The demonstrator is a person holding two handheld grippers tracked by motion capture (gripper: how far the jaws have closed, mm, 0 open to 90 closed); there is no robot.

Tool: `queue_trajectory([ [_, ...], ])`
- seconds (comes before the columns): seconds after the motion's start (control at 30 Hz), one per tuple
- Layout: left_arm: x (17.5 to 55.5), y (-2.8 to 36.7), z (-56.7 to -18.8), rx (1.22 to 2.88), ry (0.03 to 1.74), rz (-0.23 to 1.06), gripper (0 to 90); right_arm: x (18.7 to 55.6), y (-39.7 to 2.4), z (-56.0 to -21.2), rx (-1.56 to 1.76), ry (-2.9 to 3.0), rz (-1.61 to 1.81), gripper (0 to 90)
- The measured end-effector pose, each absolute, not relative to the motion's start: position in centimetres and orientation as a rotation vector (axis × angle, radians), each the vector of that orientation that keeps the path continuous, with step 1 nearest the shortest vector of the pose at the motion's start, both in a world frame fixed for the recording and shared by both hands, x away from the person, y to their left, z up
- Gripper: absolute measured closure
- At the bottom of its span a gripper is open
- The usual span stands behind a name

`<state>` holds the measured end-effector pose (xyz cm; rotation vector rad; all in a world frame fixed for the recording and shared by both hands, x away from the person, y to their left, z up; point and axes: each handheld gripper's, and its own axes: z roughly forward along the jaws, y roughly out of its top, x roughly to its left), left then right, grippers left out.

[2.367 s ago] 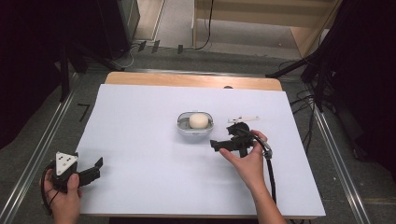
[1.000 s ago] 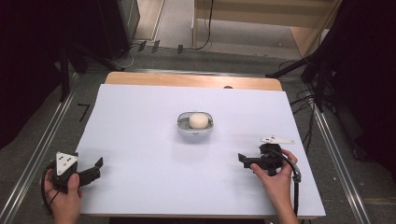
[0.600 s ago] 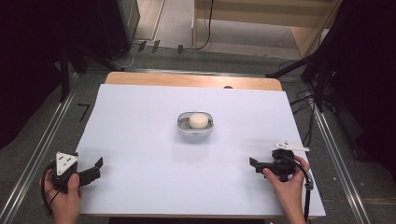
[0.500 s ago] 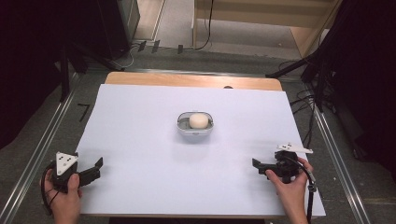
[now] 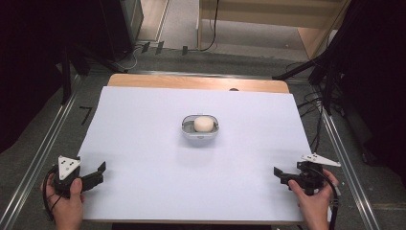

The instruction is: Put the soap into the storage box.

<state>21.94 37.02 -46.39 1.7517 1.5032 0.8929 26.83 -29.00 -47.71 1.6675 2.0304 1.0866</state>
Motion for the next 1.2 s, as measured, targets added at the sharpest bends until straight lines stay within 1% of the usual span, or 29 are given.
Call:
queue_trajectory([
  [0.77,22.0,37.0,-46.4,1.751,1.502,0.895,13.6,23.7,-35.6,-48.2,1.762,1.878,1.088,0.0],
  [1.2,22.0,37.1,-46.4,1.752,1.507,0.881,13.6,23.7,-35.7,-48.9,1.777,1.876,1.102,0.0],
])
